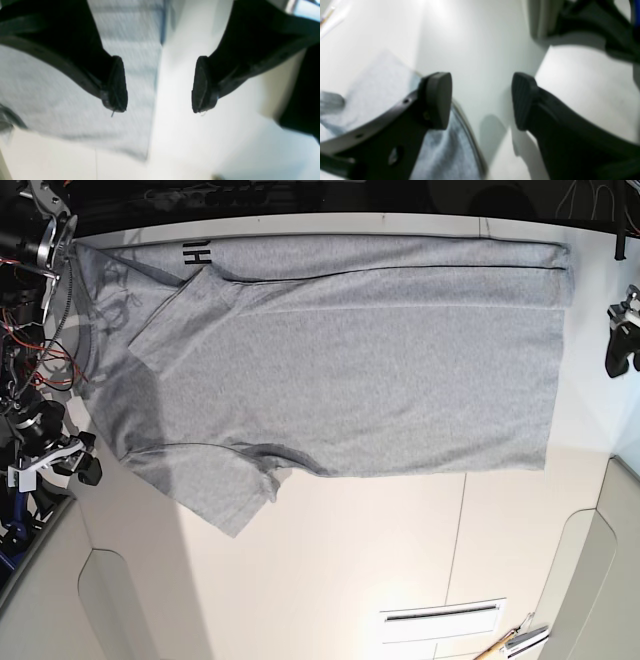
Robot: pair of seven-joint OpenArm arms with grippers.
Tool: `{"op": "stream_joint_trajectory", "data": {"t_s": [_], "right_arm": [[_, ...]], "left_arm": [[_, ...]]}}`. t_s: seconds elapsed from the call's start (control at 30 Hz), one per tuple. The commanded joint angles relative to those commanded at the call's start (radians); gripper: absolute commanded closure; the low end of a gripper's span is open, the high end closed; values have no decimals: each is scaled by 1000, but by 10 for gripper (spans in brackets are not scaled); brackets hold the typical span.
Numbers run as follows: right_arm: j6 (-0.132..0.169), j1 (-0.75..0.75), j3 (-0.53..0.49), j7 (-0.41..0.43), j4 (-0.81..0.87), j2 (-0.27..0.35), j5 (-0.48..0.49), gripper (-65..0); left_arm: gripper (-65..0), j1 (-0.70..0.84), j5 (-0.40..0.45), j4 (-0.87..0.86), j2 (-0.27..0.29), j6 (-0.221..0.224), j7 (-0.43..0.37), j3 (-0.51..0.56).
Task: Fold the T-shirt properly
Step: 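Move both grippers to the shirt's folded edge and grasp it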
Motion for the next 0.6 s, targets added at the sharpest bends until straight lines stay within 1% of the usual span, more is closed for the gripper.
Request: {"op": "stream_joint_trajectory", "data": {"t_s": [0.03, 0.1, 0.2, 0.33, 0.53, 0.6], "right_arm": [[0, -1, 0, -1, -4, -5, -5, -374], [0, -4, 0, -4, -9, -14, -9, -374], [0, -6, 0, -10, -9, -26, -8, -374], [0, -6, 0, -12, -9, -40, -8, -373], [1, -6, 0, -32, -9, -52, -8, -373], [1, -8, 0, -39, -9, -51, -8, -373]], "left_arm": [[-436, -30, 21, -11, -9, 11, -16, 4], [-436, -96, 56, -55, -31, 36, -23, 26], [-434, -197, 100, -178, -64, 36, -23, 104], [-434, -369, 155, -399, -93, 36, -23, 256], [-434, -639, 208, -761, -96, 36, -54, 456], [-434, -694, 247, -847, -96, 36, -88, 513]]}}
